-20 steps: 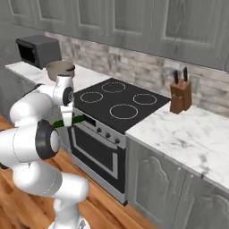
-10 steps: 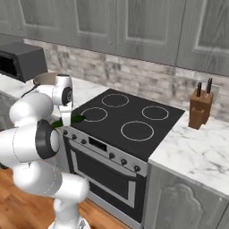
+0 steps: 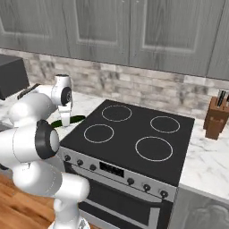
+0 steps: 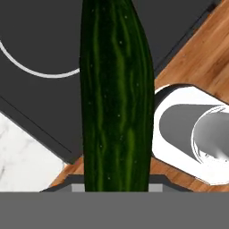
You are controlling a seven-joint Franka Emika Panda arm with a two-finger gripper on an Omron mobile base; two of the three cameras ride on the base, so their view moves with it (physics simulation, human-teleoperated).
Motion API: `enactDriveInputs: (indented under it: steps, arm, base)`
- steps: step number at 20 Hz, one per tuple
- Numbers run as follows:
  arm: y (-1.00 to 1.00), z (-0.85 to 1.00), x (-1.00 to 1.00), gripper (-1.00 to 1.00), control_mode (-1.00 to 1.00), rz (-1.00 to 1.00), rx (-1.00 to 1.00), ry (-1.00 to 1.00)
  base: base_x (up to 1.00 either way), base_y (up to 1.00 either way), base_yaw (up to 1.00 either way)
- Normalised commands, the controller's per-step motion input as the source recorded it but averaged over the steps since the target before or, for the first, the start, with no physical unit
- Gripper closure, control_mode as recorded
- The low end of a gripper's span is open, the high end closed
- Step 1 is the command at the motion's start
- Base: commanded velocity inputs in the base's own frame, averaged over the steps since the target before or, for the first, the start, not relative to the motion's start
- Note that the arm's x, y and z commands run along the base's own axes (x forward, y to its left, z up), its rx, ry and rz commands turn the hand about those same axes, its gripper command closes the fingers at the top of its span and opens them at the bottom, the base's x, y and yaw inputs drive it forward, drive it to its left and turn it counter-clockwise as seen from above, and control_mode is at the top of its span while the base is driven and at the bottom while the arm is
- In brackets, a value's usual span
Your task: Turn on the sink faucet. Then move the cucumber from the counter to the sink. Turn off the sink. Move the vegetable from the sink to the pot next to the stove. Finally move the pot to the rear left burner.
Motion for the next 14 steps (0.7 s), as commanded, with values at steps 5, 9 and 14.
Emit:
enactDriveInputs:
  steps: [5, 9, 14]
  arm:
    - [0.0, 0.0, 0.0, 1.0, 1.0, 0.0, 0.0, 0.0]
    - [0.0, 0.0, 0.0, 1.0, 1.0, 0.0, 0.0, 0.0]
    - [0.0, 0.0, 0.0, 1.0, 1.0, 0.0, 0.0, 0.0]
  base:
    - [0.67, 0.56, -0.36]
    - [0.49, 0.5, -0.38]
    - [0.28, 0.44, -0.42]
